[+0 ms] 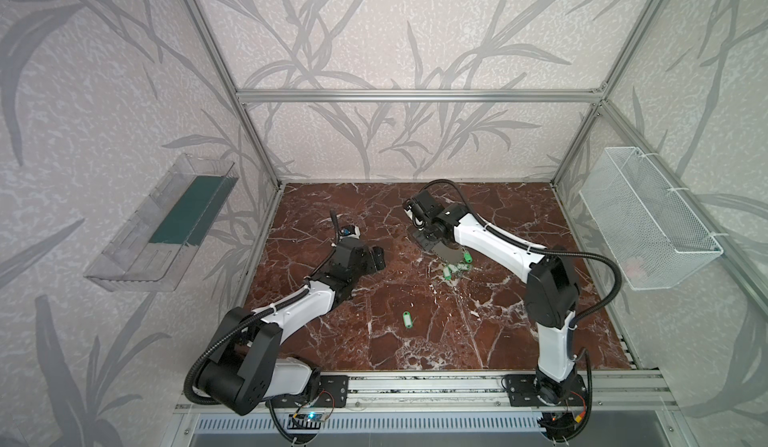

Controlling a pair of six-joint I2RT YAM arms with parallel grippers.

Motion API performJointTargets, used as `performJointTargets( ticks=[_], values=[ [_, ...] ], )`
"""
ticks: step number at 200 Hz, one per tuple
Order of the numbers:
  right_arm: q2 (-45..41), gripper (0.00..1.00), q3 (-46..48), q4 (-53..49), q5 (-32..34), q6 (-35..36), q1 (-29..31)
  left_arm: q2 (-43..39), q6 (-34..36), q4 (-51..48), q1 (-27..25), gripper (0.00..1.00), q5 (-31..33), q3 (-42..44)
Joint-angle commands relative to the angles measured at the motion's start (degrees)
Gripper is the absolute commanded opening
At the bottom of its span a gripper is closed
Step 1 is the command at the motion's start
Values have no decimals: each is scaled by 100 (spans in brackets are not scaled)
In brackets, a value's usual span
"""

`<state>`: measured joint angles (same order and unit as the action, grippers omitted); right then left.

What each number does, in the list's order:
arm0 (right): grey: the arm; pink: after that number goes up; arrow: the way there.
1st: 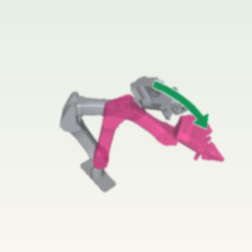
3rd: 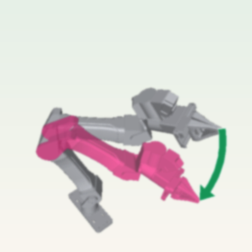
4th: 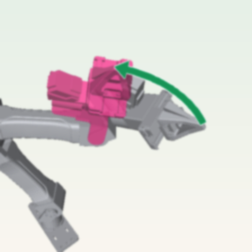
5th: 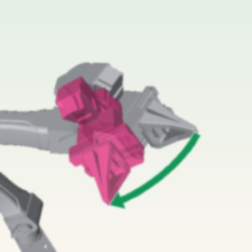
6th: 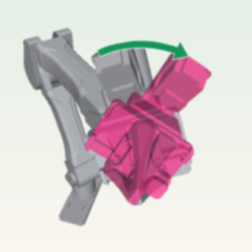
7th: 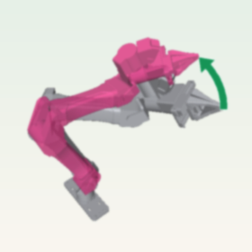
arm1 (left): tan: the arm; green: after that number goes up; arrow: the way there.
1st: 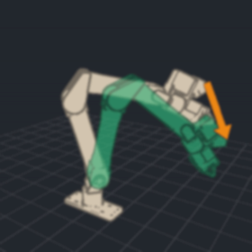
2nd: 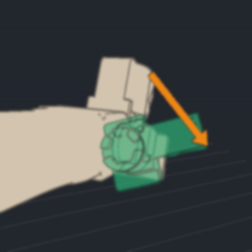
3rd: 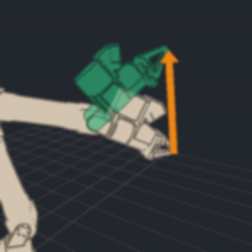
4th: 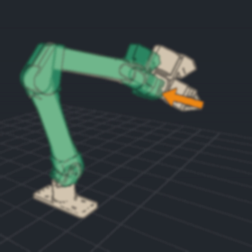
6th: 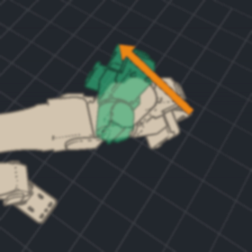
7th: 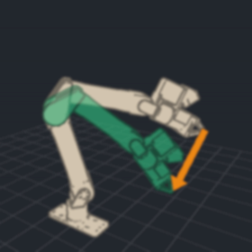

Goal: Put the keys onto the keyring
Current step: 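Lift the plate with the right gripper, letting the green-tagged keys hang, then raise the plate with the right gripper while the left gripper moves toward it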

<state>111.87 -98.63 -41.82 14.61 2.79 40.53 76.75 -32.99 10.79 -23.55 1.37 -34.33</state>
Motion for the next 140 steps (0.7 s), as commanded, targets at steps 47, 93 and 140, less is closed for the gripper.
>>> performJointTargets(
  ticks=[47, 93, 140],
  values=[
    [-1865, 0, 1639, 1524, -1377, -395, -506, -160, 281, 208, -90, 91, -228, 58],
    [-3349, 0, 3388, 3574, -2566, -806, -1018, -259, 484, 333, -158, 90, -673, -20],
    [-4169, 0, 4131, 4569, -3572, -1140, -1293, -702, 283, -42, -344, 86, -1362, -615]
  ],
)
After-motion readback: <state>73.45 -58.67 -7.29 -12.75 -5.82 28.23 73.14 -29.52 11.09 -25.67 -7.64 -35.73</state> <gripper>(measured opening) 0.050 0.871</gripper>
